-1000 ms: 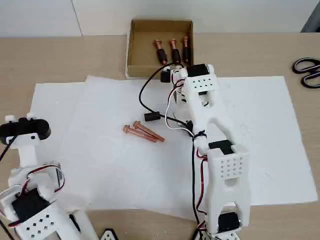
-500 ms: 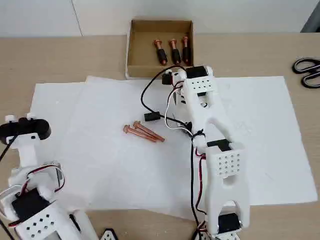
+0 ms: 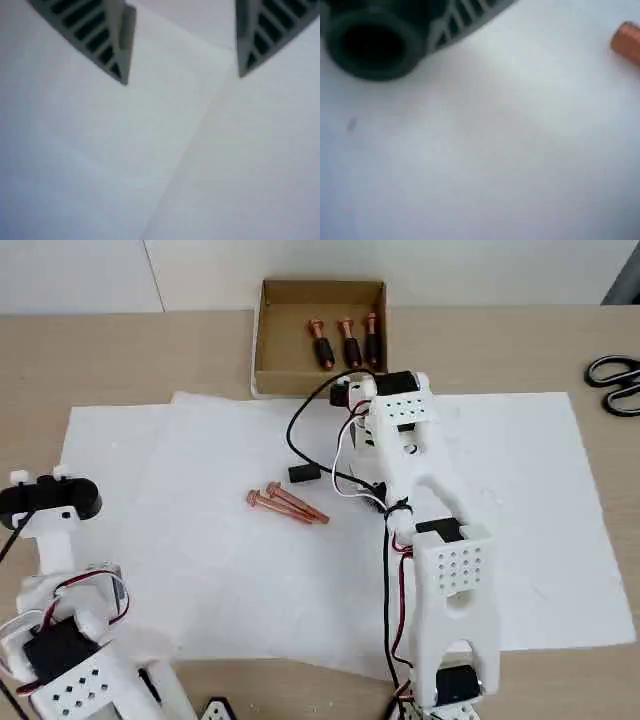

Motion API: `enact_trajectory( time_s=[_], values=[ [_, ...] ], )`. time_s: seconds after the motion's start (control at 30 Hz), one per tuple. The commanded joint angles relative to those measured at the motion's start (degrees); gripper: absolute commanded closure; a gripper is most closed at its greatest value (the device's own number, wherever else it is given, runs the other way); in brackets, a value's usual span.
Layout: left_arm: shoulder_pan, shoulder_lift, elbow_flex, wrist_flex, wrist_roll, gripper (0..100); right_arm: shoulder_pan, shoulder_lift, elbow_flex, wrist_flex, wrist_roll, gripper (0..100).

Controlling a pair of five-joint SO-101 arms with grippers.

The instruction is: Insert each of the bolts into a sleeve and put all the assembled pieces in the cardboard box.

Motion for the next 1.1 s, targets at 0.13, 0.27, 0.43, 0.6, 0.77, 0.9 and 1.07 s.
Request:
enact_trajectory(
  time_s=[0.13, 0.27, 0.43, 0.6, 0.77, 0.9, 1.07],
  values=[
    [0.18, 0.00, -4.97, -0.53, 0.09, 86, 0.22, -15.69, -0.88, 1.19, 2.81, 99.2],
    [0.26, 1.32, -9.54, 0.00, 0.00, 86, 2.42, -20.53, -0.88, 1.45, 3.96, 99.2],
    [3.96, 17.32, -23.69, 3.69, 0.18, 86, 8.04, -21.76, -0.53, 1.63, 3.69, 99.2],
    [11.43, 41.23, -48.48, 14.42, 8.00, 86, 12.53, -21.93, -0.53, 1.71, 3.69, 99.2],
    [25.32, 59.78, -64.40, 19.96, 20.22, 86, 14.11, -21.76, -0.44, 1.98, 3.60, 99.2],
    [38.68, 64.88, -65.01, 19.69, 27.25, 87, 14.11, -21.93, 1.05, 1.80, 3.60, 99.2],
    [49.85, 70.59, -64.75, 19.60, 26.64, 87, 14.64, -21.76, 3.08, 1.63, 3.87, 99.2]
  ],
)
